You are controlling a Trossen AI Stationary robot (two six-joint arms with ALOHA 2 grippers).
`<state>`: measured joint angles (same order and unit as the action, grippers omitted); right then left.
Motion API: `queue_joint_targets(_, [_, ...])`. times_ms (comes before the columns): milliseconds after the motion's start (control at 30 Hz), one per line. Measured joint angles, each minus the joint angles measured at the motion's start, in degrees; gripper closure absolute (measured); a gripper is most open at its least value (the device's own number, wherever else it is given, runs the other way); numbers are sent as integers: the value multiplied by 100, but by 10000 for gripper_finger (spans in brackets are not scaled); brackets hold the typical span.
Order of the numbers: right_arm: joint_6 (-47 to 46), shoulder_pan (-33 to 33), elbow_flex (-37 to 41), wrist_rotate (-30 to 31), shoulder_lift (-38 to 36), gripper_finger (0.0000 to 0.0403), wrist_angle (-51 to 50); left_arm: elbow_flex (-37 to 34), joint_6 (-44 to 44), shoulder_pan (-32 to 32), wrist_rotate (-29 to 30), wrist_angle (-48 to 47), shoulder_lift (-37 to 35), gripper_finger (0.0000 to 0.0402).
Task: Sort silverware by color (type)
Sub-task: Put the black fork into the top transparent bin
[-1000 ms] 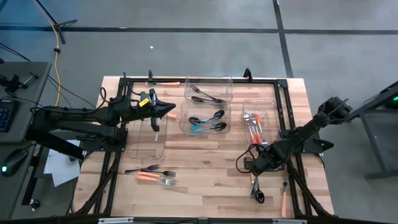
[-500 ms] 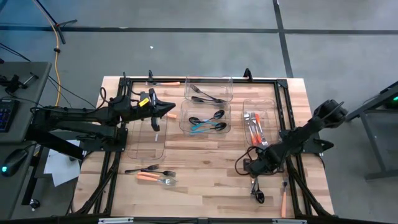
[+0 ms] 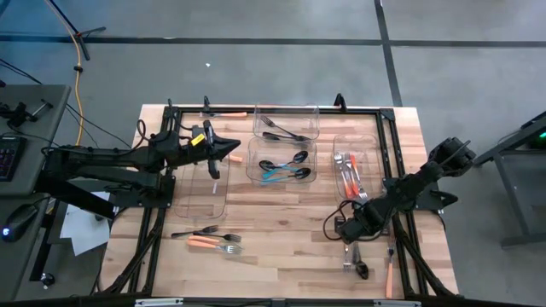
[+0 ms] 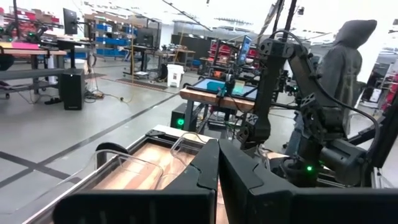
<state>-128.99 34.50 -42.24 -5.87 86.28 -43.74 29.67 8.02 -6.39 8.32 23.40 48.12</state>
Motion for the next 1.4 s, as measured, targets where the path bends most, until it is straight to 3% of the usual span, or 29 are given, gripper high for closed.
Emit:
queue_joint_targets(267, [30,0,0,58,0,397,-95,0,-72,0,2,0,0,401])
queue_joint_targets(767, [121,1,-2,166,-20,401,110,0,-76,0,2,0,0,401])
queue_joint_targets(1000, [282,176,-2,462,-474,402,226,0,-76,0,2,0,0,401])
queue_joint_targets(1200, [1487,345,-2,586,-1360,402,246,0,-80,-4,2,0,-1,401])
queue_joint_targets(1400, [3772,249,-2,1046,-2283,403,743,0,-112,-173,2,2,0,401])
